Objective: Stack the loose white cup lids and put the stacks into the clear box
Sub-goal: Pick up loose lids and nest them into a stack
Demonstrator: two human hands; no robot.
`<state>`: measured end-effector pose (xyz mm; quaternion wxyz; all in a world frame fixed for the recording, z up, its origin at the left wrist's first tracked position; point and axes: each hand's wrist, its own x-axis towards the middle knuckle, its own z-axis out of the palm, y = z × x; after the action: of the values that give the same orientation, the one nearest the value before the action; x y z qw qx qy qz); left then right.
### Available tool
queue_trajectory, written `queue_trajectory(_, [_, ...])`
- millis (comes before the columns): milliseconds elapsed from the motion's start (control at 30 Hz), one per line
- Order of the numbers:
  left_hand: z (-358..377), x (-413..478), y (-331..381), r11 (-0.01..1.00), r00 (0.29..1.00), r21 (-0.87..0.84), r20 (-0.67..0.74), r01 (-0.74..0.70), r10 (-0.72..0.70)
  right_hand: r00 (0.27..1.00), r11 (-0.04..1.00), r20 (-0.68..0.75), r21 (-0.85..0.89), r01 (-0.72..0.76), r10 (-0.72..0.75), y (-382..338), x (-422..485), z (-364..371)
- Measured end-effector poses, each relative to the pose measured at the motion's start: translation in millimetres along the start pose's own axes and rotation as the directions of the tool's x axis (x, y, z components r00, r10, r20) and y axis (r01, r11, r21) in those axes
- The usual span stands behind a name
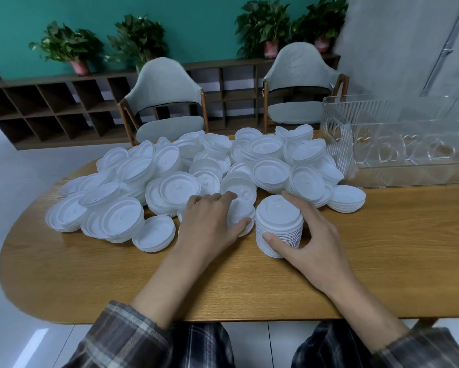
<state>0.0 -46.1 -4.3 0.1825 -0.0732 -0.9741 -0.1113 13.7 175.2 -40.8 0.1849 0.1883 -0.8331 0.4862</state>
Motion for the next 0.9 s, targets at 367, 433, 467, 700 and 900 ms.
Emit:
queue_trajectory(367, [8.4, -0.3, -2.4, 0.970, 1.000, -0.243, 0.012, 0.020, -0.017, 1.000, 1.000, 0.002, -0.010, -0.003, 0.003, 0.0, 0.0, -0.1])
queue_trajectory(433, [6.7, 0.0, -1.6, 0.953, 0.998, -0.303, -0.041, 0.025, -0.040, 1.000, 1.000, -0.003, -0.011, 0.003, -0.003, -0.7, 0.0, -0.2])
queue_trajectory(467, [4.3, -0.1, -1.0, 0.942, 0.996, -0.334, -0.079, 0.019, -0.048, 1.000, 1.000, -0.006, -0.015, 0.009, -0.009, -1.0, 0.1, -0.2])
queue_trajectory(700, [-20.3, -3.1, 13.2, 0.684, 0.984, -0.729, -0.114, 0.008, -0.133, 1.000, 1.000, 0.005, -0.014, 0.020, -0.020, -4.0, 0.9, 0.0])
queue_trajectory(900, [-16.0, -1.3, 28.5, 0.646, 0.996, -0.760, -0.016, -0.072, 0.092, 1.000, 0.997, 0.010, 0.073, -0.012, 0.011, -4.9, 1.0, 0.5])
